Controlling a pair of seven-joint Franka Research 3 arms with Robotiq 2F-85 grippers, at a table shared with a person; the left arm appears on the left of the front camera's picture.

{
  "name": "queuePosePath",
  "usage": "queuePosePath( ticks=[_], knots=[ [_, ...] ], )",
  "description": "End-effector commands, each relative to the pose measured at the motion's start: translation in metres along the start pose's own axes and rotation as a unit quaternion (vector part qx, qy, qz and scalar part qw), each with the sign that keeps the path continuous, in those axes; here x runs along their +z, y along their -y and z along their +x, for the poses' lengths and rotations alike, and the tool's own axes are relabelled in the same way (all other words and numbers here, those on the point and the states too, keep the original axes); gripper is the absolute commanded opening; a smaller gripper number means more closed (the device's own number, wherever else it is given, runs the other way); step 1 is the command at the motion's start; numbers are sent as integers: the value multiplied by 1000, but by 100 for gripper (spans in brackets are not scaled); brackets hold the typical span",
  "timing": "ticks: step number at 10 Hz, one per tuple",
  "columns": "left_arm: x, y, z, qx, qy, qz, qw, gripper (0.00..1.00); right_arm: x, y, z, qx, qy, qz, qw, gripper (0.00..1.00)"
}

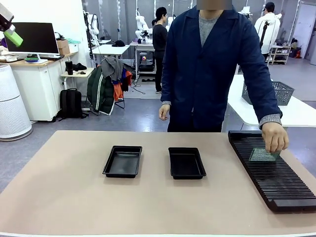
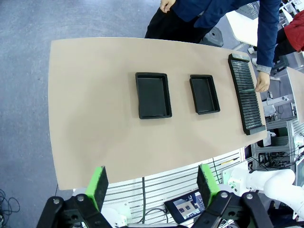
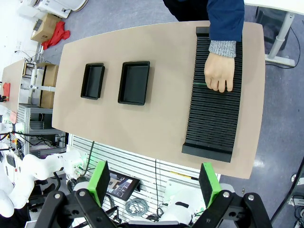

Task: Inspect and transfer BCBs to ESD trays.
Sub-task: Pick up the Blank PCB from the PCB Rack and place it in the left ESD tray.

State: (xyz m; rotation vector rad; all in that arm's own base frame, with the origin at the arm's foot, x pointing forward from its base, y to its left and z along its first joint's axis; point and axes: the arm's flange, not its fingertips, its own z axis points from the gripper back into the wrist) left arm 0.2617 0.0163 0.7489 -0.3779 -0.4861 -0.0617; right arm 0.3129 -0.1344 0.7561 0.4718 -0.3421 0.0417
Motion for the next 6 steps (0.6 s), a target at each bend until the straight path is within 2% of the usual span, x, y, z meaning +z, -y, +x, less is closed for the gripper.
queuePosePath(
  ticks=[1,6],
  knots=[
    [0,1,-2,-1,0,0,1000,100,1,0,-1,0,1,1,1000,100],
    [0,1,-2,-1,0,0,1000,100,1,0,-1,0,1,1,1000,100]
  ],
)
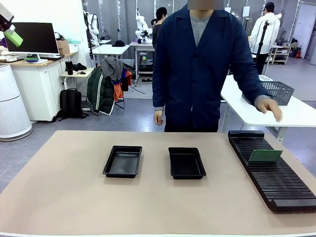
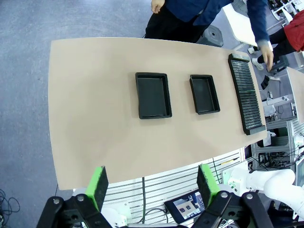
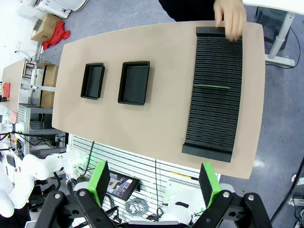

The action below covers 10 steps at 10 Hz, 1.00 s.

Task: Inspect and transfer BCBs to ESD trays.
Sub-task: Pick up the Blank PCB from the PCB Rack and place it in the left ESD tray.

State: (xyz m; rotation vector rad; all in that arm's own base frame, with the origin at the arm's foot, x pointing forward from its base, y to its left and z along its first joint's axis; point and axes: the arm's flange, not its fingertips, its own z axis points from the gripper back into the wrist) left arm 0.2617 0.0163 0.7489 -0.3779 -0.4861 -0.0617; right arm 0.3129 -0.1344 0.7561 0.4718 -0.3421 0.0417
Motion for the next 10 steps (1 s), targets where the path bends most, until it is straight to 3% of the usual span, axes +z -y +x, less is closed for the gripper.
queuePosePath(
  ticks=[1,8,9,10],
  knots=[
    [0,1,-2,-1,0,0,1000,100,1,0,-1,0,1,1,1000,100],
    [0,1,-2,-1,0,0,1000,100,0,0,0,0,0,0,1000,100],
    [0,1,-2,-1,0,0,1000,100,-22,-13,12,94,-12,-35,995,100],
    [0,1,-2,-1,0,0,1000,100,-43,-13,19,168,22,-75,983,100]
  ],
)
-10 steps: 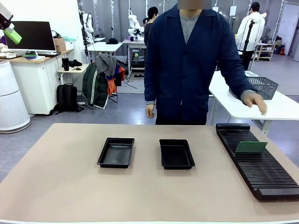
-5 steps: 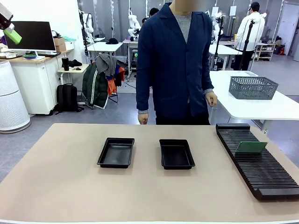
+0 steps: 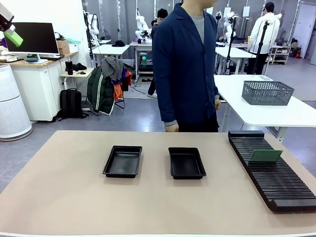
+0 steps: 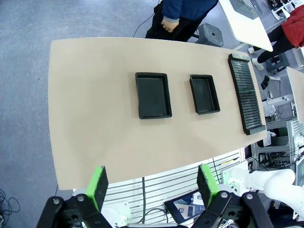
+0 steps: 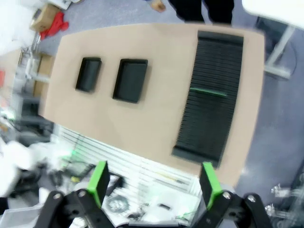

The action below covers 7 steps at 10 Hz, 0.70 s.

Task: Inspect and transfer BCBs to ESD trays.
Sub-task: Pick up the Blank PCB from the PCB Rack and place it in the left ESD tray.

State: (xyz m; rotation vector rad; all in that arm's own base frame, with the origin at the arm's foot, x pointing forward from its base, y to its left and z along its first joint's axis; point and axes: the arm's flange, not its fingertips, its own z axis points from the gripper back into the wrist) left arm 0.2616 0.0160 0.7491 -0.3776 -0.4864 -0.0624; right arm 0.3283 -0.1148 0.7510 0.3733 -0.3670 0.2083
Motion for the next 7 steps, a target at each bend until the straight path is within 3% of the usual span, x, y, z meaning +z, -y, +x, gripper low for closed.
queuePosePath(
  ticks=[1,3,7],
  knots=[
    [0,1,-2,0,0,0,1000,100,-47,5,15,149,9,-63,987,100],
    [0,1,-2,0,0,0,1000,100,-101,17,33,284,-33,-107,952,100],
    [0,1,-2,0,0,0,1000,100,-199,53,52,466,-111,-108,871,100]
  ],
)
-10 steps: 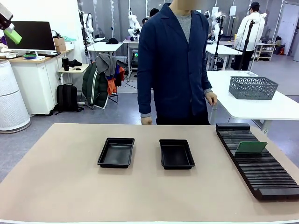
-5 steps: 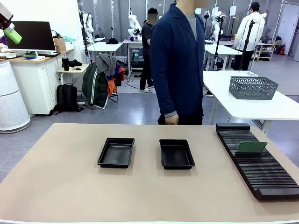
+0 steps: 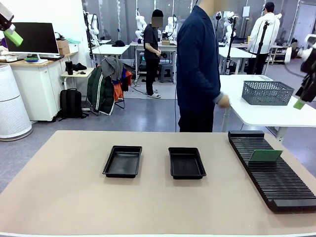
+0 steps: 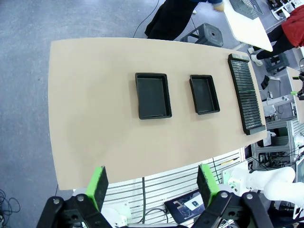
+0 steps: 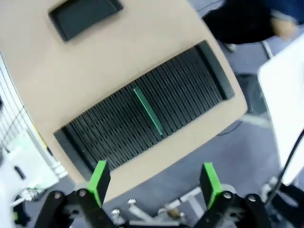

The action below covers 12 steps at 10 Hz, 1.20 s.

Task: Inspect and transfer BCBs to ESD trays.
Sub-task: Pick up the Blank PCB from the PCB Rack and place it in the left ESD tray.

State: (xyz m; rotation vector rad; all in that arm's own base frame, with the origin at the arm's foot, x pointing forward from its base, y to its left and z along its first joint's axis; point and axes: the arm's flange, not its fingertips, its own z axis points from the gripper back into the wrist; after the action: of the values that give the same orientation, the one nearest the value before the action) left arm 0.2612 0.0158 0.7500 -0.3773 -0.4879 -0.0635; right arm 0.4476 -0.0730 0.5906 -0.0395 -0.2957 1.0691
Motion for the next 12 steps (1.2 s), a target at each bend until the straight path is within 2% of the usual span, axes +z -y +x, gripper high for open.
queuePosePath(
  ticks=[1,3,5,9,12],
  knots=[
    [-1,0,-2,0,0,0,1000,100,-32,5,-3,107,-6,-28,994,100],
    [-1,0,-2,0,0,0,1000,100,-70,8,5,149,-21,-14,989,100],
    [-1,0,-2,0,0,0,1000,100,-104,2,15,231,-50,-7,972,100],
    [-1,0,-2,0,0,0,1000,100,-157,-12,19,259,-67,-2,963,100],
    [-1,0,-2,0,0,0,1000,100,-183,-22,11,248,-67,-16,966,100]
  ],
)
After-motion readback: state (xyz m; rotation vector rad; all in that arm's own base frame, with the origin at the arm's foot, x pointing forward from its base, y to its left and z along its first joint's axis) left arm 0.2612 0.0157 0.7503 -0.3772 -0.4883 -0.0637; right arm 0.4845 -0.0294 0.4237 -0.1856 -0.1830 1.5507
